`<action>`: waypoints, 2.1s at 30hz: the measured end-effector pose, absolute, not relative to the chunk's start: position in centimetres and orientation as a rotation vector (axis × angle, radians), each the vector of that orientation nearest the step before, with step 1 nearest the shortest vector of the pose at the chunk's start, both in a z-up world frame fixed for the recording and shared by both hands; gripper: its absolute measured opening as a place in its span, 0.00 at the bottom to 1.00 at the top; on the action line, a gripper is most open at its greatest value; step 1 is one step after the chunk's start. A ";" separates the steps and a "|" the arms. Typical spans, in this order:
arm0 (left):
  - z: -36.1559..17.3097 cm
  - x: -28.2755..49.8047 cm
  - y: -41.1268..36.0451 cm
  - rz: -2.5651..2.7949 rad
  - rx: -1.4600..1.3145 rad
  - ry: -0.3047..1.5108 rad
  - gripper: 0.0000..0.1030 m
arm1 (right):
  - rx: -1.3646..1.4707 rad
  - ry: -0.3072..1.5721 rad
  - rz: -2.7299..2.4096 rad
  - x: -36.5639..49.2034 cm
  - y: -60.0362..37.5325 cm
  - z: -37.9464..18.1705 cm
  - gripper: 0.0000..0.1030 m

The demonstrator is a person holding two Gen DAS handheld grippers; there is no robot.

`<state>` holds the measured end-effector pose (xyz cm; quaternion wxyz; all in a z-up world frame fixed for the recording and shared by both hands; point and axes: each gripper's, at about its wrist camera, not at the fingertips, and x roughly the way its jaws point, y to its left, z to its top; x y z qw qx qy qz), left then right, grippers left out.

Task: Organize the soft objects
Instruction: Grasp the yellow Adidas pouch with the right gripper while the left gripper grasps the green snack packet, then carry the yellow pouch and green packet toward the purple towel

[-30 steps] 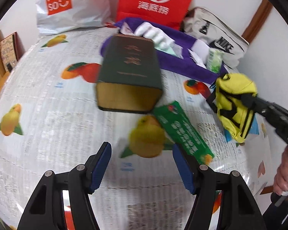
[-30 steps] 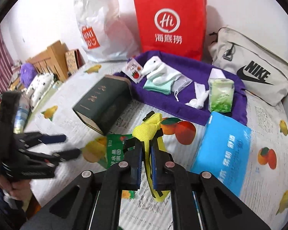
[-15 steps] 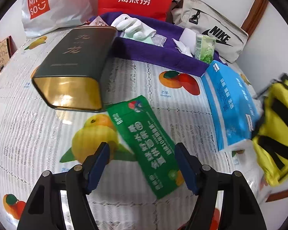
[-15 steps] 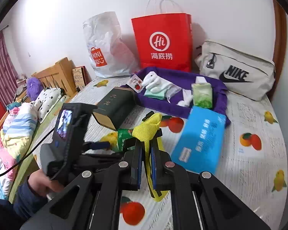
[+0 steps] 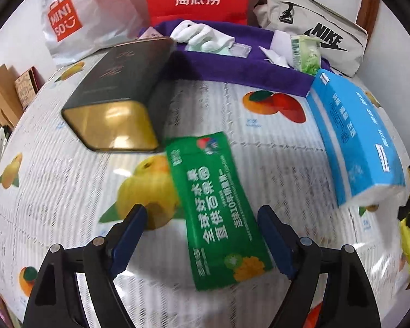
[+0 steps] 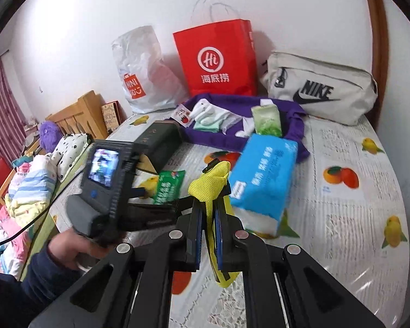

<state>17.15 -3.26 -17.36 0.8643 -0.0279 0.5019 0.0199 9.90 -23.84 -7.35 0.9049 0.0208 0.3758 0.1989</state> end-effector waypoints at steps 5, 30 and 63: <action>-17.6 18.1 -4.1 0.018 -0.026 1.040 0.69 | 0.067 0.820 0.413 9.6 -24.8 -8.9 0.08; -13.4 13.6 0.6 -0.114 -0.130 0.995 0.22 | 0.068 0.909 0.373 8.7 -25.9 -10.4 0.08; -5.0 24.2 6.5 -0.065 -0.145 0.861 0.22 | 0.049 0.795 0.450 22.8 -21.6 -3.2 0.08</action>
